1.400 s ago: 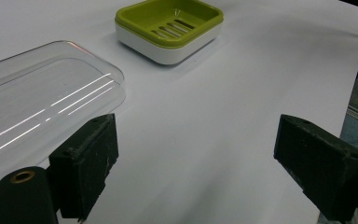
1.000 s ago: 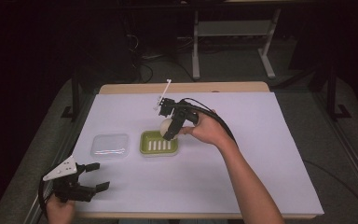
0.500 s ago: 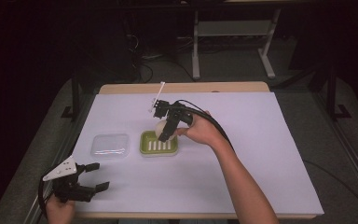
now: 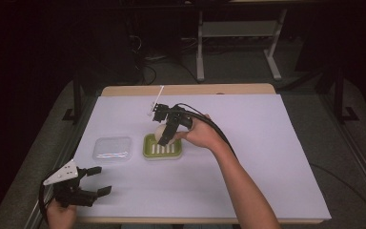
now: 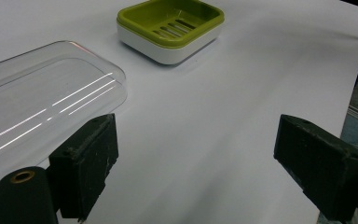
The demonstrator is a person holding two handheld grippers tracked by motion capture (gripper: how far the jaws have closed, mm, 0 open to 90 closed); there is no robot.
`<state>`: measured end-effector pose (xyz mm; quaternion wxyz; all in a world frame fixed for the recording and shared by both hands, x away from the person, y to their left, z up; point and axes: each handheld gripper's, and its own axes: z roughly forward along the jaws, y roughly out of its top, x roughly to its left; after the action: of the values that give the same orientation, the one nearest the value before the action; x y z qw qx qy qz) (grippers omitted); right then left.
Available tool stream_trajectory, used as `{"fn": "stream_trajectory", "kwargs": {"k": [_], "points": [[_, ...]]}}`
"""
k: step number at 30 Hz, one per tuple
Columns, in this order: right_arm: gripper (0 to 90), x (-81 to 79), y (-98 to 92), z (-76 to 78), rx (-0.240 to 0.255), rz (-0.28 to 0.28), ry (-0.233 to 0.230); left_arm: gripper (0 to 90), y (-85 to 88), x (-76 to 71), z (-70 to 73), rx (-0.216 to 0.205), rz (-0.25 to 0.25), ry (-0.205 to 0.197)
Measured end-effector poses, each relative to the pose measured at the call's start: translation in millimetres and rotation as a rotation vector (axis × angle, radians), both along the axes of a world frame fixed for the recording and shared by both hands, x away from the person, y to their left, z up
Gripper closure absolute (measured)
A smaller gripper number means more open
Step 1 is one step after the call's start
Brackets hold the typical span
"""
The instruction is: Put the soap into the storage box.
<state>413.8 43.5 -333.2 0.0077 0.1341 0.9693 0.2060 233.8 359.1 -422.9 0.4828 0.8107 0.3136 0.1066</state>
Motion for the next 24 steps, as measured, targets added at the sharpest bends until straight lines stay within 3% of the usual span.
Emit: {"fn": "stream_trajectory", "kwargs": {"k": [24], "points": [[22.6, 7.5, 13.6, -22.1, -0.018, -0.002, 0.010, 12.9, 0.2, -0.3, -0.3, 0.001, -0.002, 0.001]]}}
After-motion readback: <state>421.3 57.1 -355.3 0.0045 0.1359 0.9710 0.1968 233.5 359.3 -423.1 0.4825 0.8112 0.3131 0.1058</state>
